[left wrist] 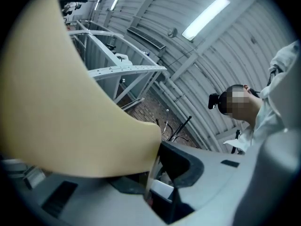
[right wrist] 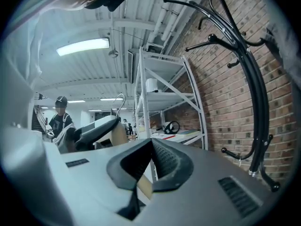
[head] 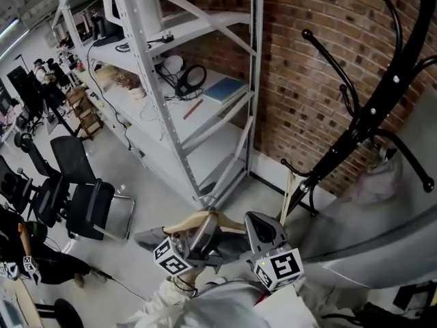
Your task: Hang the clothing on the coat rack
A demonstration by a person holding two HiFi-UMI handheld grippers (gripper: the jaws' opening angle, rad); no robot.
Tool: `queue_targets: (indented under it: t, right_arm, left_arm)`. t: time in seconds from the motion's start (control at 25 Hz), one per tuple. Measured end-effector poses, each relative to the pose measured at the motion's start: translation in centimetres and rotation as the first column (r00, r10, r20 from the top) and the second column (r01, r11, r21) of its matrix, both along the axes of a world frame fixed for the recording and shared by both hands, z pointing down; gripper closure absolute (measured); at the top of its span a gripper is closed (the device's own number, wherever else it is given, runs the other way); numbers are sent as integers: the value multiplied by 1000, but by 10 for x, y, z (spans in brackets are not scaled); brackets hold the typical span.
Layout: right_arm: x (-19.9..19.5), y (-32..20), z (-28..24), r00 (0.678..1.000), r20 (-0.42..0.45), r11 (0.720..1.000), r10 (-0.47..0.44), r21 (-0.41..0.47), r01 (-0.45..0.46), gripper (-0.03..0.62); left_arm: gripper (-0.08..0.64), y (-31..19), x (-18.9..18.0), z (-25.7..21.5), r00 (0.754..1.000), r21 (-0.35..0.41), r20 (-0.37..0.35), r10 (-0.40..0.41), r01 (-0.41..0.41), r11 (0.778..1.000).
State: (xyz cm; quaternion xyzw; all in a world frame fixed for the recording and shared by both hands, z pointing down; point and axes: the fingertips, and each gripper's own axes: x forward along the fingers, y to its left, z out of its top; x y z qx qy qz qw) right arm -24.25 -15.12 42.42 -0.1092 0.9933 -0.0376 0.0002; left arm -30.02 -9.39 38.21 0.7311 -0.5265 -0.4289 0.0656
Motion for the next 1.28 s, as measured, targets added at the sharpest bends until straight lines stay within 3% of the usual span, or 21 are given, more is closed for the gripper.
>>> queue_targets:
  t: [0.28,0.72,1.04,1.28]
  right_arm:
    - [30,7,-2,978,-12,978,209,11,-209,569]
    - [108,38,3,872,-37,873,488,11,-488,569]
    - [156,42,2,808,-36,808,588,5,-589,569]
    - [188,29,-1,791,-30,791,611,4,-611,569]
  left_arm:
    - [456,-6,20,-2,978,5,15,206,-206,979]
    - [456,-1,81,3,884,-4,13,467,-467,884]
    - [456,-6,129,-2,815,0,0,579,-579,815]
    - [456,-23,160,-9,794,6,-13,608,-608,794]
